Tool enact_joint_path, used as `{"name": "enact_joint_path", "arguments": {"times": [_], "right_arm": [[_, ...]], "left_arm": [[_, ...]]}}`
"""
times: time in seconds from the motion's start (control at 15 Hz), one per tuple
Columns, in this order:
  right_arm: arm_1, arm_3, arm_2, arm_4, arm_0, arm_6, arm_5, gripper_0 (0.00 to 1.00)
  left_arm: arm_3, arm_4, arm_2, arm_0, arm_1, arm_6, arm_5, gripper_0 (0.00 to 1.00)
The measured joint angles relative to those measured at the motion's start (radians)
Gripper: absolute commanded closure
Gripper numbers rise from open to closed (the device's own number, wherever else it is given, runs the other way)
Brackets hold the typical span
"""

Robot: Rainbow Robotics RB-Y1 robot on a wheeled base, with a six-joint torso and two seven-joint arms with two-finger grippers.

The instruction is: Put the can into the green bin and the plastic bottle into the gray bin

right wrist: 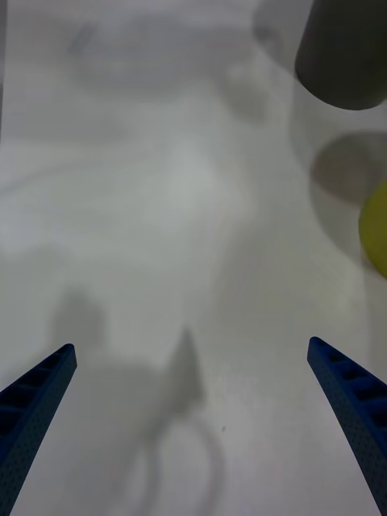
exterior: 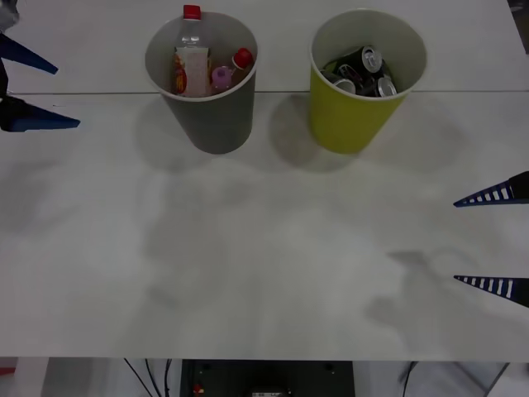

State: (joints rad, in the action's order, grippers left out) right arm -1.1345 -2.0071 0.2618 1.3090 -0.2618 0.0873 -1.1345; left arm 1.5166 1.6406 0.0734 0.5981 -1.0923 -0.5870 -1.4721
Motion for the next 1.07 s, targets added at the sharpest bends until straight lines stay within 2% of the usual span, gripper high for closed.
{"name": "enact_joint_path", "arguments": {"times": [0.13, 0.33, 0.73, 1.07], "right_arm": [[0.000, 0.000, 0.000, 0.000, 0.000, 0.000, 0.000, 0.00], [0.000, 0.000, 0.000, 0.000, 0.000, 0.000, 0.000, 0.00], [0.000, 0.000, 0.000, 0.000, 0.000, 0.000, 0.000, 0.00], [0.000, 0.000, 0.000, 0.000, 0.000, 0.000, 0.000, 0.00]], "left_arm": [[0.086, 0.021, 0.145, -0.151, 0.063, 0.119, -0.050, 0.00], [0.185, 0.031, 0.255, -0.315, 0.130, 0.263, -0.059, 0.00], [0.212, -0.017, 0.312, -0.469, 0.193, 0.511, -0.096, 0.00], [0.245, -0.097, 0.357, -0.567, 0.262, 0.559, -0.099, 0.00]]}}
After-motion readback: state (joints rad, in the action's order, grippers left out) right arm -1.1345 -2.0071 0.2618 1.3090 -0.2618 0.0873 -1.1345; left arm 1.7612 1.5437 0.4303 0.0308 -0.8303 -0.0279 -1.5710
